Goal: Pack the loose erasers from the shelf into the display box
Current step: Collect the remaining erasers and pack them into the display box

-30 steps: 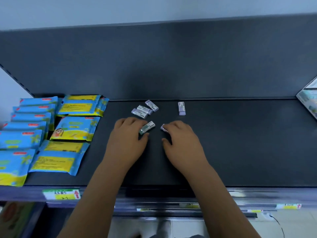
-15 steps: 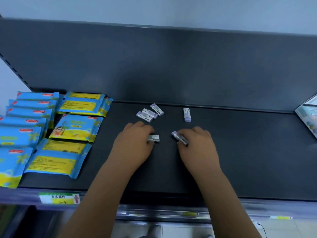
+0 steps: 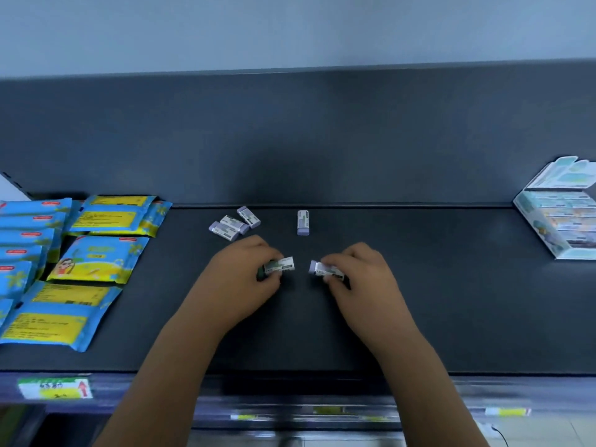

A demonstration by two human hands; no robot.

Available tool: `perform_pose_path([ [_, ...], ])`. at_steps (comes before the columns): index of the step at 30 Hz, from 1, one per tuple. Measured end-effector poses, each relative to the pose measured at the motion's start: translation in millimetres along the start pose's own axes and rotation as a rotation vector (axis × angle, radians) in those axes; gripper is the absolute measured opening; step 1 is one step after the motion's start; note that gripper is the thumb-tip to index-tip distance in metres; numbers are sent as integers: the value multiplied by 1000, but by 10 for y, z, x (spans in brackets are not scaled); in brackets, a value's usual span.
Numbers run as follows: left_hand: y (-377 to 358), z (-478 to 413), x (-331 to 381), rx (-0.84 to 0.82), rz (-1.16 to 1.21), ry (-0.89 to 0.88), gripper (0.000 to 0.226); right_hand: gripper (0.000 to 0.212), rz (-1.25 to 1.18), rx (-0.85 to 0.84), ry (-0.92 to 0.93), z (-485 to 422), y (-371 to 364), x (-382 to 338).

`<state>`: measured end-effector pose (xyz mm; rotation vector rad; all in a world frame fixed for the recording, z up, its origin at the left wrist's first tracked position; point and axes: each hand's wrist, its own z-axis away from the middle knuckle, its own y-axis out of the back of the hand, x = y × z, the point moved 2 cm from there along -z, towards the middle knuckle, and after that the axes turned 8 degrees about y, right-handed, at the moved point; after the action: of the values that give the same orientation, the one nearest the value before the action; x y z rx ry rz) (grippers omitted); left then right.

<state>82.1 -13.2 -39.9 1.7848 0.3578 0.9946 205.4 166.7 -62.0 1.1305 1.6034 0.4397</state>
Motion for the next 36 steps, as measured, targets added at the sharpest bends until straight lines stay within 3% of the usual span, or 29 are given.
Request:
perform_pose_path([
  [14, -1095, -216, 2088, 109, 68, 21, 21, 25, 95, 38, 28, 592, 1650, 1520],
  [25, -1323, -205, 2569, 106, 88, 4, 24, 28, 52, -3, 53, 725, 1942, 1794],
  [36, -1549, -594, 3073, 126, 128, -104, 29, 31, 214, 198, 48, 792, 2319, 2043],
])
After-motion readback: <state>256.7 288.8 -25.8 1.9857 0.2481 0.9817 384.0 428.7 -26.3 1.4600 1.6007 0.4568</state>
